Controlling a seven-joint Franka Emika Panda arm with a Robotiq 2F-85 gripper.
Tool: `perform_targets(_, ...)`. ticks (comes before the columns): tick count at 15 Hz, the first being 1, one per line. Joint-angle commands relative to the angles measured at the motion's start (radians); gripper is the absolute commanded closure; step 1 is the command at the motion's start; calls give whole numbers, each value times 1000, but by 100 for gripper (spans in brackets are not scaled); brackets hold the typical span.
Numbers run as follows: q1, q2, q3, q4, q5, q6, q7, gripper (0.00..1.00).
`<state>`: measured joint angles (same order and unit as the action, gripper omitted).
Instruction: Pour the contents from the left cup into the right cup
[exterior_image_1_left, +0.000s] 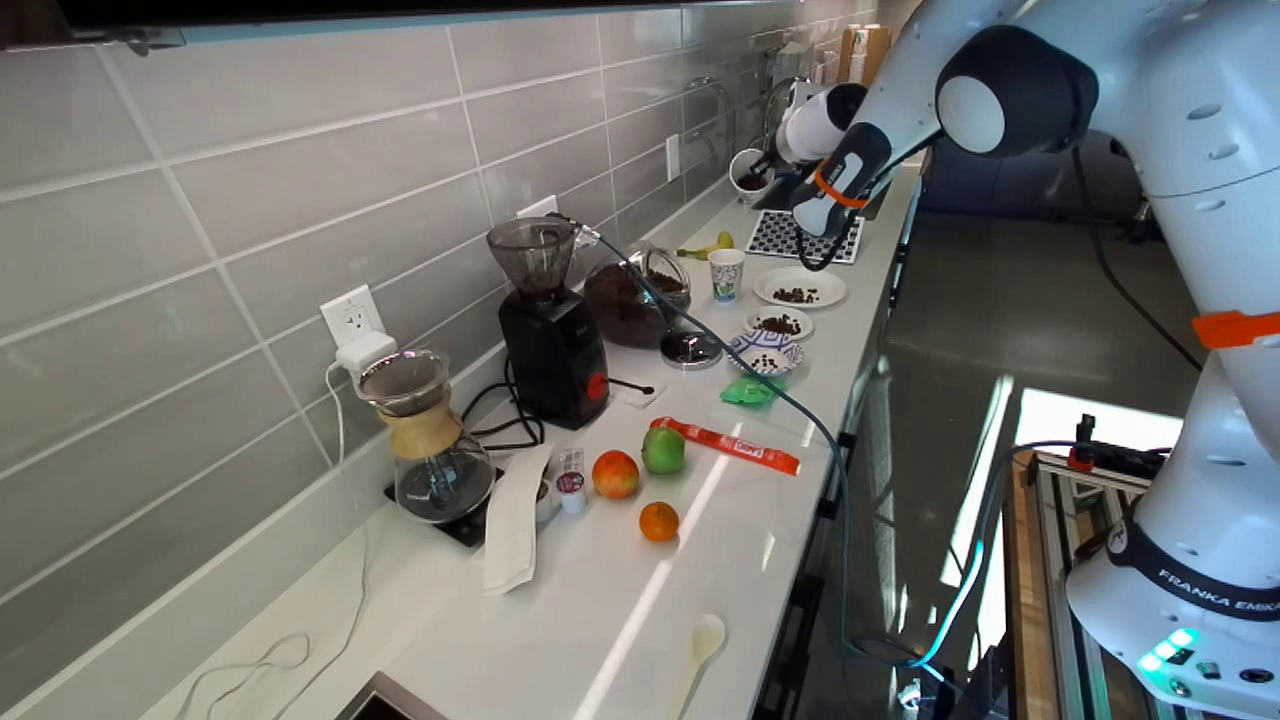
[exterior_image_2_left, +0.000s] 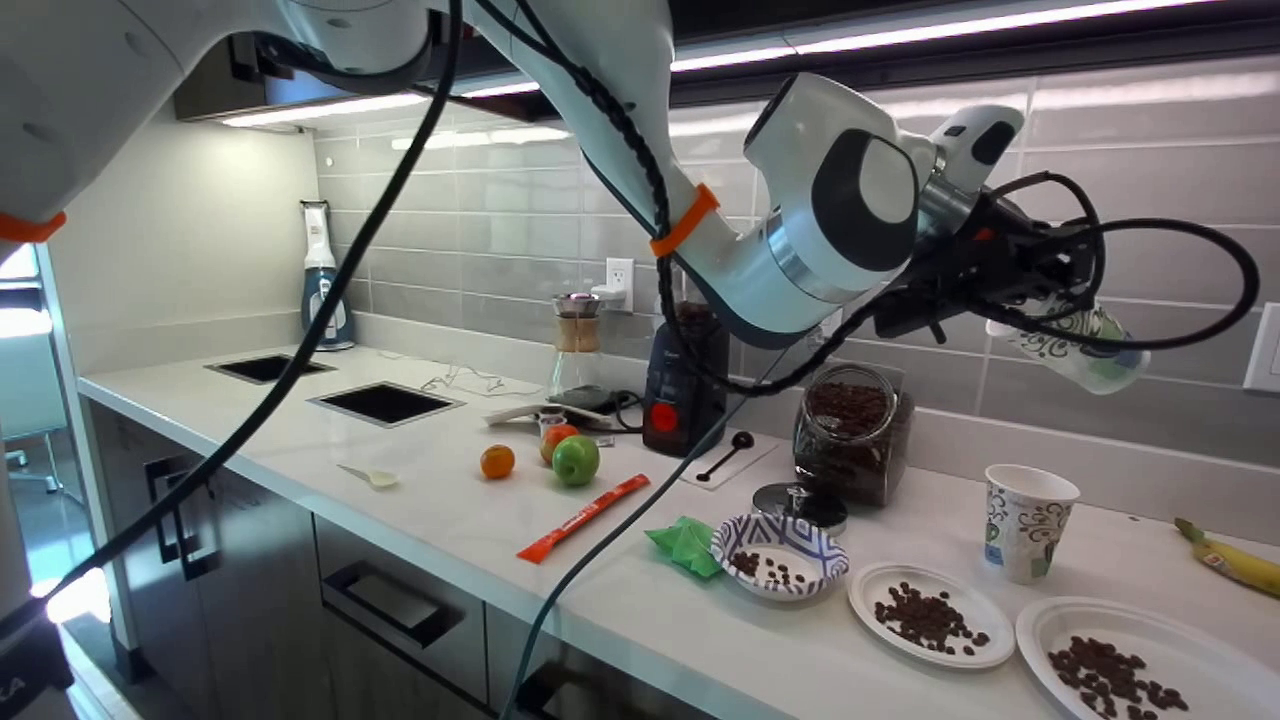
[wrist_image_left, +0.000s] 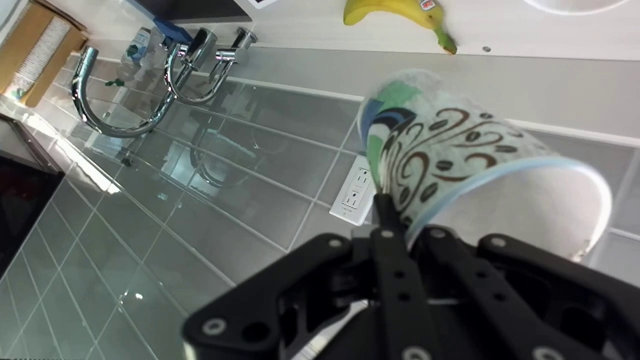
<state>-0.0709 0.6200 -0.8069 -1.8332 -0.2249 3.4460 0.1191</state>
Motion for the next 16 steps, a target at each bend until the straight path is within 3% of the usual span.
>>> perform_targets(1, 65, 98, -99, 17, 46, 111, -30, 99)
perform_targets(7, 137, 243, -204, 12, 159, 243, -110, 99)
perform_targets(8, 110, 239, -151, 20, 245, 245, -245, 99)
perform_targets(16, 177, 381, -223, 68, 448, 220, -491, 99)
